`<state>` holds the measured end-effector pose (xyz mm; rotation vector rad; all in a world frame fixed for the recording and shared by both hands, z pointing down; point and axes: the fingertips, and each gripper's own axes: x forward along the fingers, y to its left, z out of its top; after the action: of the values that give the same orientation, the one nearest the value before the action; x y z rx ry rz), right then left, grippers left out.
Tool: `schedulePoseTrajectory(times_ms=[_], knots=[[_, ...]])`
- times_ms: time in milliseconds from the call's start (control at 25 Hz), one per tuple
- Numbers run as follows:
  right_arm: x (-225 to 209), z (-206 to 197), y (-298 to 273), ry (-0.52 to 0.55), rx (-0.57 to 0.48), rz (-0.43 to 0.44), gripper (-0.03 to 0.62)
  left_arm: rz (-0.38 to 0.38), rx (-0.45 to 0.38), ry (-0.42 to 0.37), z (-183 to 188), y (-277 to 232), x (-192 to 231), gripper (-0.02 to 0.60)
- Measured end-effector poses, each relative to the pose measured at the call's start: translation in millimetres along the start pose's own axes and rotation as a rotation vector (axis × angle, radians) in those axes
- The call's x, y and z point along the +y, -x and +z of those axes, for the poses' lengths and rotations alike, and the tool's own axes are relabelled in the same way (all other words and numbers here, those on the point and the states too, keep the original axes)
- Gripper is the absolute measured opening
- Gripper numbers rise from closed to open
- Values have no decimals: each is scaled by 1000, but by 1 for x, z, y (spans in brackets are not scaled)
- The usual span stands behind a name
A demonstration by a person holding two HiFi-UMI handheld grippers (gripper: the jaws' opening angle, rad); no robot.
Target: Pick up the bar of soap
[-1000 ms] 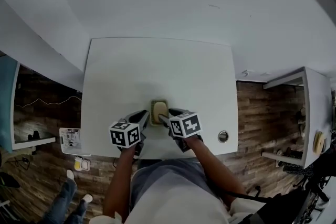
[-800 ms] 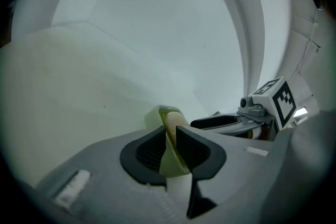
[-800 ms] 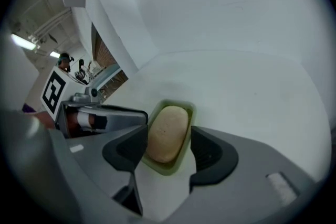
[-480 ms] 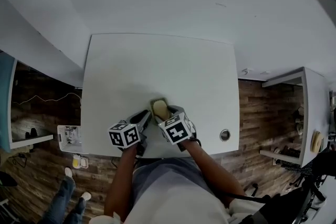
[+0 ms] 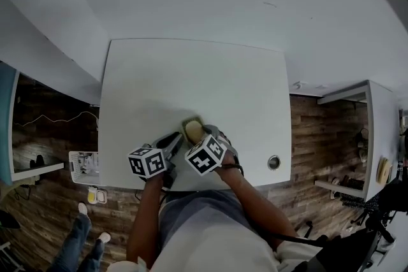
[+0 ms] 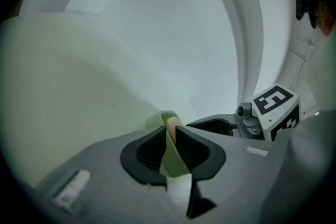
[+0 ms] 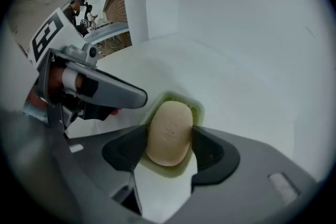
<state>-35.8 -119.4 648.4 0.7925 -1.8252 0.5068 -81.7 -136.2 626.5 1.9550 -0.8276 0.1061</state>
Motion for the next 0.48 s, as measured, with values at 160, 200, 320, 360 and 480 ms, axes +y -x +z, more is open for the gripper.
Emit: schedulePoseTrajectory(times_ms=[160,200,320,360,480], knots=[[-1,2,4,-50,-95,-10,261,20,11,-37,1,2,1,60],[-2,2,5,-60,-114,-3,258,22,14,-45,1,2,1,60],[-2,2,8,-68,-145,19,256,26,16,-65,2,3,0,60],[-2,2,9,-70,-151,28,256,28,21,-75,3,3,-1,60],[-1,0,12,-78,-163,55,256,41,32,-118,7,4,-1,60]])
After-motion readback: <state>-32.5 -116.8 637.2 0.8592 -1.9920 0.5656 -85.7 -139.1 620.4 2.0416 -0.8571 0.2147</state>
